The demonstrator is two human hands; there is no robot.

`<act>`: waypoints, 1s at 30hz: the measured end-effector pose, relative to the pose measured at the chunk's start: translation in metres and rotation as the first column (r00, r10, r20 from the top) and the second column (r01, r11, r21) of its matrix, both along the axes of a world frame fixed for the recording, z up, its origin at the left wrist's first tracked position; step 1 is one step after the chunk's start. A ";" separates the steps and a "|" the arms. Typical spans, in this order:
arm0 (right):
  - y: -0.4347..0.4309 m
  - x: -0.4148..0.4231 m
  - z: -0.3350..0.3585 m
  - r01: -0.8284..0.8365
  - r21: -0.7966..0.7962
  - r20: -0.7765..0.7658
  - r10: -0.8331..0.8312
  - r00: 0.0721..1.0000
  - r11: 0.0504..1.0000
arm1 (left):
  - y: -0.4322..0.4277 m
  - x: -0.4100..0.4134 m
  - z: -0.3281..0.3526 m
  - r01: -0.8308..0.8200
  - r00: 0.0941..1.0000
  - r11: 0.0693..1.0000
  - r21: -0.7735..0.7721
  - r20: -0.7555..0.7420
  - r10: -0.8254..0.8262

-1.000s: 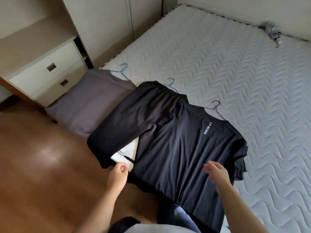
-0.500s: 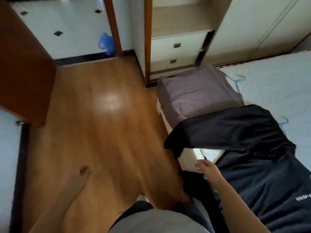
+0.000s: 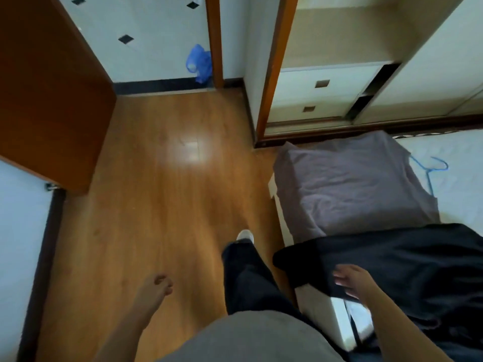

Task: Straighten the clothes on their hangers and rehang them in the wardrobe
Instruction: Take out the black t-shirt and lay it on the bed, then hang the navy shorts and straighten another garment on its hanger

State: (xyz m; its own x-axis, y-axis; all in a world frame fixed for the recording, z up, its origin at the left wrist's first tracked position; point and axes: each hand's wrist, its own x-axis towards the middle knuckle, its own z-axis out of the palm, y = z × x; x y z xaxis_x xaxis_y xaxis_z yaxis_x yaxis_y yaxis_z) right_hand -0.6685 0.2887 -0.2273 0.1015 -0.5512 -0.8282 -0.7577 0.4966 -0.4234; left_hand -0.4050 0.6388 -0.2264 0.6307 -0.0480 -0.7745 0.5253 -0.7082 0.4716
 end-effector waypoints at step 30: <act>-0.375 0.310 0.039 0.394 -0.179 0.089 -0.384 0.919 0.902 | -0.619 0.371 0.128 0.951 0.243 0.309 0.009 0.597 -0.765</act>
